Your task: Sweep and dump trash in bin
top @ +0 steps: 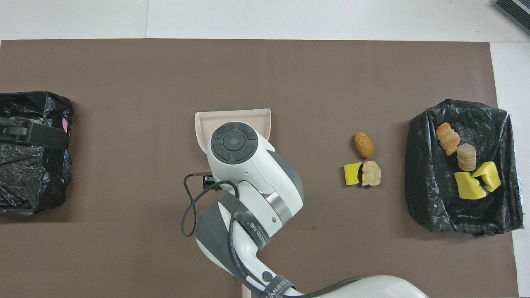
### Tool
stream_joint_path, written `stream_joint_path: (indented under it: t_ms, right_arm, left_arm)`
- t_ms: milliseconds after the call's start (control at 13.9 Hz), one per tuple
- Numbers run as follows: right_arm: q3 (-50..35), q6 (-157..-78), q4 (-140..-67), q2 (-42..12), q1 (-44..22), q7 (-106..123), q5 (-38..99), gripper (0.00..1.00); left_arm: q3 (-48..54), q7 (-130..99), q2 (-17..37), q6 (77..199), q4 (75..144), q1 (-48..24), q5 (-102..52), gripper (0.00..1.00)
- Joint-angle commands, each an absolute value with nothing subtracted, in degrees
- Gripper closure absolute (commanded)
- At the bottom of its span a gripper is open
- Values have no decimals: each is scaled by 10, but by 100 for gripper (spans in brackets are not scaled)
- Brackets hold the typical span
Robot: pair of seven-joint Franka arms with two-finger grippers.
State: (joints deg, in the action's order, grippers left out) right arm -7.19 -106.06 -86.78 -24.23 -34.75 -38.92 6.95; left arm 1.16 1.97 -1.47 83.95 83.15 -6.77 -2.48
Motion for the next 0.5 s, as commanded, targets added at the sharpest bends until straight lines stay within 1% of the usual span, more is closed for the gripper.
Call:
stream_joint_path:
  t_ms: [0,215,359,431]
  right_arm:
    - [-73,-1016,-906,-170,-340,-392,102,0]
    - [-74,-1014,-1027,-72,-370,-395,116,0]
    - [-74,-1043,-1113,-20,-393,-401,146,0]
    - [-74,-1074,-1164,6,-403,-402,161,0]
  left_arm:
    - [10,22,8,863,823,-99,-25,0]
    - [10,7,43,906,824,-146,-3,0]
    - [10,-17,67,939,836,-170,-1,0]
    - [11,-35,73,953,845,-181,-1,0]
